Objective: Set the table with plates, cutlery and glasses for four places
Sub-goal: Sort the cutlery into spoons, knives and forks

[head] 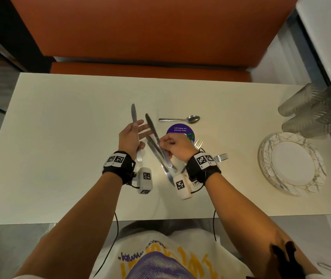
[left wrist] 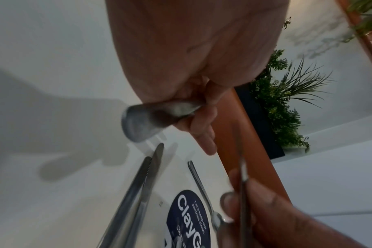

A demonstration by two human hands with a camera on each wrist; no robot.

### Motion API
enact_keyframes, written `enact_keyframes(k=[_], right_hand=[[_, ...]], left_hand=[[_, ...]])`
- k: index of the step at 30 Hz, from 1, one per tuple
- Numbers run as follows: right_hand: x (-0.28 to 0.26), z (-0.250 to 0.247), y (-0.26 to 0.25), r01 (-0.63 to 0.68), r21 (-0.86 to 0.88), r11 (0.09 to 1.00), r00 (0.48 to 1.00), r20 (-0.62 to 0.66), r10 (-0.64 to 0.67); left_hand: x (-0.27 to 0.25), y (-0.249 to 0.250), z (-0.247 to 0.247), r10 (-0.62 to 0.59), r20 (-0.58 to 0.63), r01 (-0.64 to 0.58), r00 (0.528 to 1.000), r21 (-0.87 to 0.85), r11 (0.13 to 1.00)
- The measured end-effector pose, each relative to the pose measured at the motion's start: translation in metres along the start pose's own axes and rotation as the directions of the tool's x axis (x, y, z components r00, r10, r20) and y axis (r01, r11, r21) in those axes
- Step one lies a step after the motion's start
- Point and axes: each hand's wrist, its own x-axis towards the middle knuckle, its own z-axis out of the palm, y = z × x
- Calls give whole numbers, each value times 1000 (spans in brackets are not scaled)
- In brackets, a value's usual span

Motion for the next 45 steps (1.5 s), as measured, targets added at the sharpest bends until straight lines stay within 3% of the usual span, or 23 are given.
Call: enact_keyframes(k=[3,10,13,16,18,19,21,24,26,30,39,45], right_hand=[[1,2,-5,24,63,998,995,-101,-17],[6,22,-18,6,86,996,991,-132,6],[4,26,-18,-9,64,998,991,-132,17],[0,22,-22,-58,116,992,998,-33,62],[3,16,-25,-76,2,997,996,36,76],[5,12,-26,-59,-147,987,998,28,64],[11,2,-27,-29,-367,930,990,-139,-24],[19,-9,-32,39,-206,978,919,-377,-116],[25,-11,-37,66,-139,988,926,-360,-113],[34,-9,-33,87,-171,982,948,-288,-134],[37,-10,-27,89,37,995,947,-314,-73],[46,-13,-25,82,73,994,946,-319,-54]], left_hand=[[-2,-1,4,-43,57,45,997,-41,998],[-10,-4,19,-222,205,261,953,-191,946],[-9,-8,21,-200,169,221,965,-114,969],[-8,-12,20,-123,126,122,984,21,992],[-7,-14,19,-72,114,62,991,88,994],[-8,-13,19,-57,122,45,991,94,995],[-8,-12,17,-55,149,47,987,57,997],[-12,-10,17,-76,196,65,978,62,996],[-14,-9,18,-77,227,57,971,94,994],[-16,-8,20,-108,283,81,953,105,991],[-12,-9,14,-202,356,184,913,84,979],[-10,-11,13,-224,370,192,901,123,974]])
